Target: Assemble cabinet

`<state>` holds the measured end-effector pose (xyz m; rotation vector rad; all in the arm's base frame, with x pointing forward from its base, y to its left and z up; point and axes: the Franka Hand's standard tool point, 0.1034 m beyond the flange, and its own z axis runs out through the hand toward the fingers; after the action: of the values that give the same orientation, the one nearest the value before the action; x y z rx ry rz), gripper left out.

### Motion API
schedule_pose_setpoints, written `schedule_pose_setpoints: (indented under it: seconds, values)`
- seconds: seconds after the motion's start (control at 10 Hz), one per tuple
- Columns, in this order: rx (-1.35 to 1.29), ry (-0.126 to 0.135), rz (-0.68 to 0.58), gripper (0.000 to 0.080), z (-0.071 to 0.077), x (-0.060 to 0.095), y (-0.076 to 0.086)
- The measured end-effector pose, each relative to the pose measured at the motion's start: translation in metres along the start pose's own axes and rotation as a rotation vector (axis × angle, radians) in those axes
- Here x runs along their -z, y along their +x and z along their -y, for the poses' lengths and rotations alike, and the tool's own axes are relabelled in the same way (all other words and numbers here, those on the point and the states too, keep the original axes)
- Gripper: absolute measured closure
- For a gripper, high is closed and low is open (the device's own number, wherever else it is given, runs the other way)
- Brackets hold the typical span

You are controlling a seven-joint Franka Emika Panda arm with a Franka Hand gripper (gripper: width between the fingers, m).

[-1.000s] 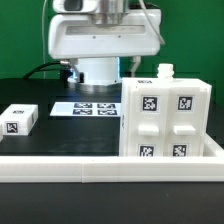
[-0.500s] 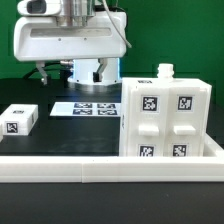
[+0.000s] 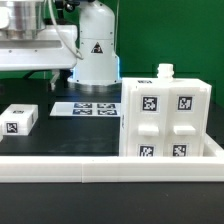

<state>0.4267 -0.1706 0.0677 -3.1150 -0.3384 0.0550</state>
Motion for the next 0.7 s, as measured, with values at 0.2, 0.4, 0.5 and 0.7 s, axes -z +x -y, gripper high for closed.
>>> schedule_pose_setpoints:
  seconds: [0.2, 0.4, 0.5, 0.7]
  values:
    - [-0.008, -0.002, 0.013, 0.0002, -0.011, -0.011, -0.007]
    - [-0.007, -0.003, 0.028, 0.0002, -0.013, -0.024, -0.008]
    - [-0.006, -0.003, 0.036, 0.0002, -0.013, -0.03, -0.01]
    - [-0.005, -0.013, 0.043, 0.0002, -0.014, -0.043, -0.013]
